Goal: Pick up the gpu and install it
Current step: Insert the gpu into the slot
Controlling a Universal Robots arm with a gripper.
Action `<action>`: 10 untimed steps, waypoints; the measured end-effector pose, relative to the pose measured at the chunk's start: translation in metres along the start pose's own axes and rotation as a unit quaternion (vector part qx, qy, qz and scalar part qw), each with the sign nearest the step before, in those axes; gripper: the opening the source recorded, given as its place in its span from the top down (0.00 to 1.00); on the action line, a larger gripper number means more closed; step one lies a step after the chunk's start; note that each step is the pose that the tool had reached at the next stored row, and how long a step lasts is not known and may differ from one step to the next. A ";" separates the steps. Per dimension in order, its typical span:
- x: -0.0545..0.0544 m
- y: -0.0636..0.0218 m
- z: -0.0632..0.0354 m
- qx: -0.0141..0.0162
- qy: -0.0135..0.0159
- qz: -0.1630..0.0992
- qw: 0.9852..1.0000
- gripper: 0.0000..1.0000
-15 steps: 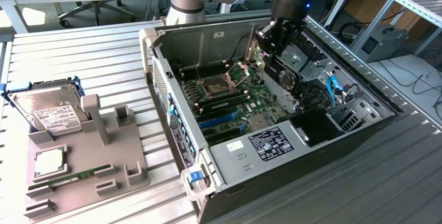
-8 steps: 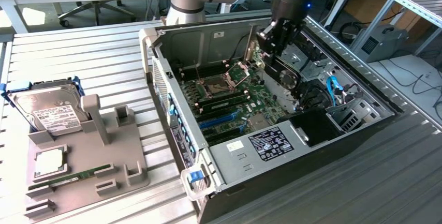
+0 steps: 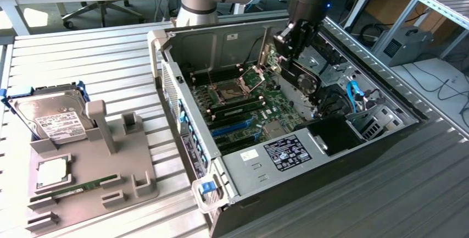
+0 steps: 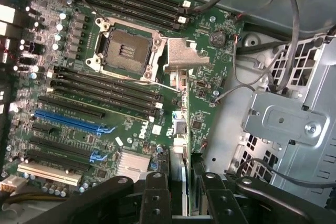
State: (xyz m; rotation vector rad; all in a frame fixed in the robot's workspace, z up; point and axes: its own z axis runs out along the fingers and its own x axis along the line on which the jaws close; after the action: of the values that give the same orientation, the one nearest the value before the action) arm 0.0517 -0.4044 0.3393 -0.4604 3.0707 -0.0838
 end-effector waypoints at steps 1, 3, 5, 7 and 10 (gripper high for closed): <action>0.000 0.0000 0.0000 0.000 0.000 -0.003 1.000 0.73; 0.000 0.0000 0.0001 0.000 -0.001 -0.010 1.000 0.73; 0.000 0.0000 0.0001 0.000 -0.001 -0.018 1.000 0.73; 0.000 0.0000 0.0002 -0.001 -0.002 -0.026 1.000 0.73; 0.000 0.0000 0.0003 -0.001 -0.002 -0.037 0.999 0.73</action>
State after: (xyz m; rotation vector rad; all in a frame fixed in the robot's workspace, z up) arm 0.0517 -0.4044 0.3390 -0.5727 3.0498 -0.0815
